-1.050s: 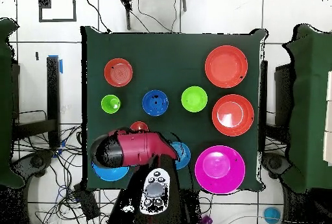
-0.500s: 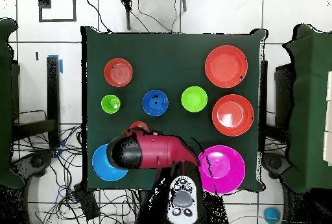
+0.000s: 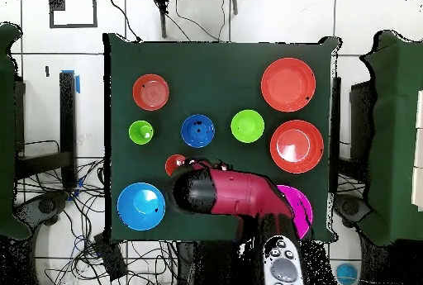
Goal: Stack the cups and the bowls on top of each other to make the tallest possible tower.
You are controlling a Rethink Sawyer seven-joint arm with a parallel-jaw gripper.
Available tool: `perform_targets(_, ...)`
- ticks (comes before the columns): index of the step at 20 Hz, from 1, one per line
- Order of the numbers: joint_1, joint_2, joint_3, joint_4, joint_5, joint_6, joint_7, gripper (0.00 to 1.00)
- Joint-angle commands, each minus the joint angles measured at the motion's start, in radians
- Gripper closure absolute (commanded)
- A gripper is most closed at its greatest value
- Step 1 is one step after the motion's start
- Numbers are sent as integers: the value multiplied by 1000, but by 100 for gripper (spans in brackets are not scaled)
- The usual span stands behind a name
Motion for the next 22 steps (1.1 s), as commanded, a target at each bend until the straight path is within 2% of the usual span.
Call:
perform_targets(1,-93,0,167,37,-115,142,-223,0)
perform_targets(6,-173,7,217,46,-174,125,-245,0)
perform_targets(15,-220,41,274,46,-275,99,-200,0)
perform_targets(22,-276,57,315,38,-335,113,-216,0)
